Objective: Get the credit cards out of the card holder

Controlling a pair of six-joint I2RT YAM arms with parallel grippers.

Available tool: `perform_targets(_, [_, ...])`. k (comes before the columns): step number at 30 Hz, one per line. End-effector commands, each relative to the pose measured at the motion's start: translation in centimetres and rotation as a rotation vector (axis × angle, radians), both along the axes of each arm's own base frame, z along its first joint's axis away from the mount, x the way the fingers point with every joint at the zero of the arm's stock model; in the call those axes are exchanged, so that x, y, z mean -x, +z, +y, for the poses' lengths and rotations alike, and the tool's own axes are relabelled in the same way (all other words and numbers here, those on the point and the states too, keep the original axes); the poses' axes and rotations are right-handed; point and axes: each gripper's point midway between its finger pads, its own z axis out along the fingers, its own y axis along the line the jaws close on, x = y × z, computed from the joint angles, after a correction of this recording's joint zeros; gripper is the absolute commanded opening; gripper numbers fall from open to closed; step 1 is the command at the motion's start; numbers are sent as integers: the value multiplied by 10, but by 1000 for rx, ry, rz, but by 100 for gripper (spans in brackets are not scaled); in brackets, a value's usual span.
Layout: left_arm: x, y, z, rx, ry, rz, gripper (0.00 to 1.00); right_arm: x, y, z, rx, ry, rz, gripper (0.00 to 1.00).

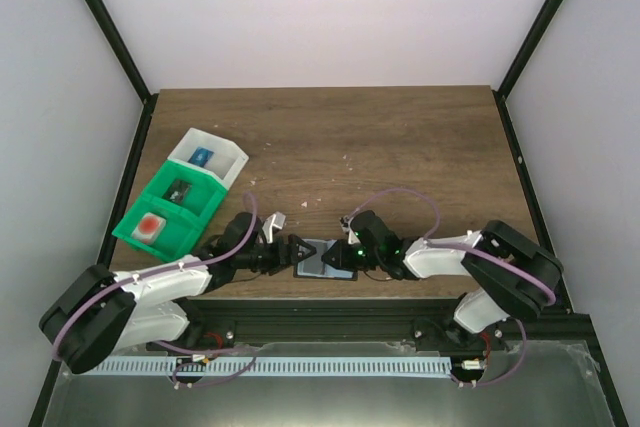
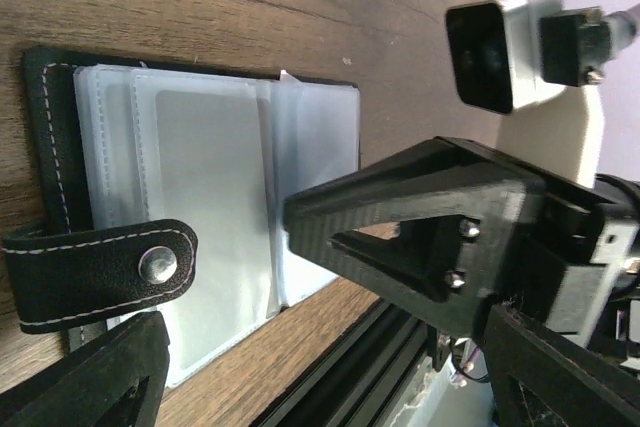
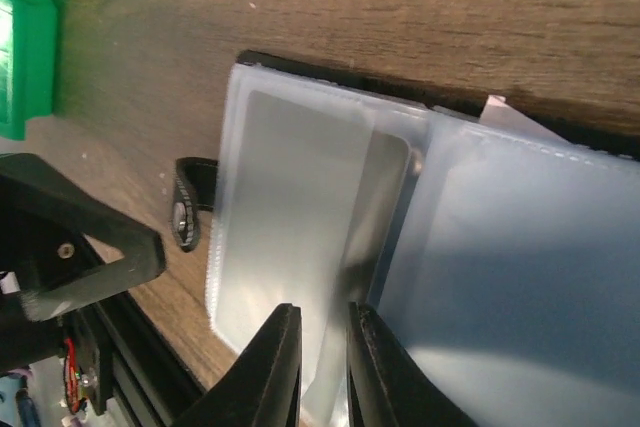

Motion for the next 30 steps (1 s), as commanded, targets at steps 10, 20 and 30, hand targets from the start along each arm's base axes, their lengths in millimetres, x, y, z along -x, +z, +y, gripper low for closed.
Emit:
perform_targets(10, [5, 10, -2, 65, 8, 17, 89, -2, -18, -8, 72, -5, -20, 15])
perform_targets(20, [8, 6, -10, 117, -8, 63, 89, 10, -26, -9, 36, 15, 18, 14])
perform_targets(30, [7, -3, -12, 91, -15, 60, 91, 11, -24, -9, 26, 16, 15, 14])
